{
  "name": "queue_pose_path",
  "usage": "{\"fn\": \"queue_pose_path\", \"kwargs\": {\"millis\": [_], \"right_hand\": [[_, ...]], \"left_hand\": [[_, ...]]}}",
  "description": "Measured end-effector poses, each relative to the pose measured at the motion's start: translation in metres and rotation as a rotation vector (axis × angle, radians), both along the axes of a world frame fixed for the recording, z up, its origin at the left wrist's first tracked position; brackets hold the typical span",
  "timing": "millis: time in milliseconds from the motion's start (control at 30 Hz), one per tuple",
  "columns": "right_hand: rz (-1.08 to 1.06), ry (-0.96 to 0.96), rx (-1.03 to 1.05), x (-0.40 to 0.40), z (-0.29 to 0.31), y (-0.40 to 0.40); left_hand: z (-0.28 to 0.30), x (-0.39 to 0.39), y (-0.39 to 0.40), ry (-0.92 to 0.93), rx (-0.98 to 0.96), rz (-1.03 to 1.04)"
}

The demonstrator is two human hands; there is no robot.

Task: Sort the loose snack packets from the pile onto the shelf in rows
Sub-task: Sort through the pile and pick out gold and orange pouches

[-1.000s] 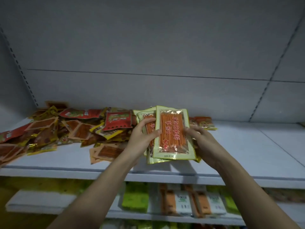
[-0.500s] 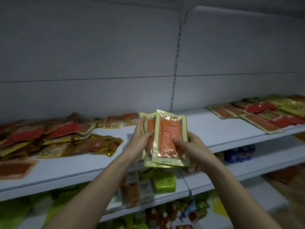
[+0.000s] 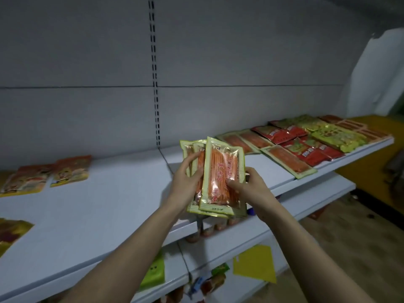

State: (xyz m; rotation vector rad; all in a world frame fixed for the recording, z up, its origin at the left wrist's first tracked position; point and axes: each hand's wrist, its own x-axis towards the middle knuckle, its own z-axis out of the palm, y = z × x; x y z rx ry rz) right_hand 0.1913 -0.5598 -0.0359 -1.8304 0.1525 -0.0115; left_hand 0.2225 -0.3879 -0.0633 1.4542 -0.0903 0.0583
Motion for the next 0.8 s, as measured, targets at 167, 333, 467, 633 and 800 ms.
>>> {"fn": "queue_pose_path", "kwargs": {"millis": [167, 333, 467, 633, 800], "right_hand": [[-0.012, 0.041, -0.024, 0.061, -0.005, -0.042], [0.053, 0.073, -0.062, 0.101, -0.005, -0.07], [0.148, 0.026, -0.139, 0.127, -0.004, -0.094], [0.274, 0.107, -0.165, 0.151, -0.001, -0.143], [0.449, 0.18, -0.314, 0.153, 0.006, -0.198]], "left_hand": [[-0.015, 0.048, -0.046, 0.065, -0.043, 0.013], [-0.011, 0.081, -0.07, 0.114, -0.067, 0.023], [-0.011, 0.098, -0.088, 0.114, -0.026, 0.094], [-0.025, 0.096, -0.101, 0.156, -0.035, 0.32], [-0.031, 0.082, -0.122, 0.164, -0.124, 0.504]]}}
